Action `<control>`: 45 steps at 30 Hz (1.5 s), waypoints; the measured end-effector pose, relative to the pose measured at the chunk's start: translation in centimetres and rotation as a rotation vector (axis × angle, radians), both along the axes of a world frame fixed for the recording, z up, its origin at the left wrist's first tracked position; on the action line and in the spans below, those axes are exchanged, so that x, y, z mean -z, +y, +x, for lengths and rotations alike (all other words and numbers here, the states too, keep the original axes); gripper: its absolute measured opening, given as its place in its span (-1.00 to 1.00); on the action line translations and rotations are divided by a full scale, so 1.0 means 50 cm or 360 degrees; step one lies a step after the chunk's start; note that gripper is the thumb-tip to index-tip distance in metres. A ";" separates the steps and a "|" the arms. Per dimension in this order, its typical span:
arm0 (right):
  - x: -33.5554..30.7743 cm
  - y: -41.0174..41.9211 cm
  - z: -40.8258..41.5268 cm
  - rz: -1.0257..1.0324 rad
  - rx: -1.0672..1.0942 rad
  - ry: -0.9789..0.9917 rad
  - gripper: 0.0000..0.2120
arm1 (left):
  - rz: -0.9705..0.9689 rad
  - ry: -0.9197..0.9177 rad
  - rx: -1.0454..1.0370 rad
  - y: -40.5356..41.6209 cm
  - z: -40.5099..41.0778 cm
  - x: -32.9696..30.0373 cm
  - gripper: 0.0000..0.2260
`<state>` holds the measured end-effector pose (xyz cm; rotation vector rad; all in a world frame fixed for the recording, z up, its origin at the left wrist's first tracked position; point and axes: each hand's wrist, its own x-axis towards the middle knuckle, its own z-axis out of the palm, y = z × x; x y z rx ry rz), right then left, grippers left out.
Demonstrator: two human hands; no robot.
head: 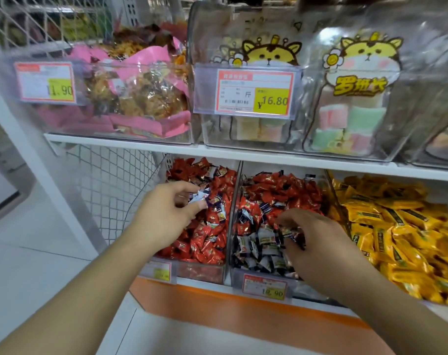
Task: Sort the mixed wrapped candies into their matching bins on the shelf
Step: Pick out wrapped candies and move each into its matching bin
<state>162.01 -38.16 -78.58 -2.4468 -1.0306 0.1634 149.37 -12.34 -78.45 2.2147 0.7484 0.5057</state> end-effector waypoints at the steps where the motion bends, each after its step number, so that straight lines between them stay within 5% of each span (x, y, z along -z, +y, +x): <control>1: -0.002 -0.002 0.000 0.0010 0.0004 -0.0005 -0.59 | -0.0073 -0.0069 0.0018 -0.012 -0.003 -0.011 -0.75; 6: -0.013 -0.014 0.008 0.0059 0.0038 -0.0030 -0.61 | -0.0294 -0.0301 0.0326 -0.109 0.004 -0.058 -0.78; 10: -0.017 -0.028 0.018 0.0066 0.0047 -0.0053 -0.64 | 0.0129 -0.0077 0.0577 -0.157 0.017 -0.043 -0.71; 17: -0.015 -0.036 0.021 0.0063 0.0039 -0.0065 -0.63 | -0.0002 -0.0122 0.0089 -0.074 0.037 0.005 -0.73; 24: -0.003 -0.027 0.019 0.0026 0.0028 -0.0075 -0.62 | 0.0251 0.0344 0.0228 -0.038 0.069 0.068 -0.53; 29: 0.007 -0.022 0.021 -0.0009 0.0033 -0.0052 -0.61 | 0.0332 0.0260 0.0199 -0.039 0.084 0.087 -0.80; 37: 0.002 -0.014 0.022 0.0007 0.0052 -0.0030 -0.62 | 0.0050 -0.0192 -0.0022 -0.048 0.050 0.007 -0.88; 40: -0.004 -0.019 0.021 0.0030 0.0046 -0.0033 -0.63 | -0.0055 -0.0358 0.0128 -0.082 0.031 -0.039 -0.87; 45: -0.012 -0.027 0.017 0.0052 0.0034 -0.0023 -0.64 | 0.0203 -0.0044 0.0501 -0.167 0.019 -0.046 -0.79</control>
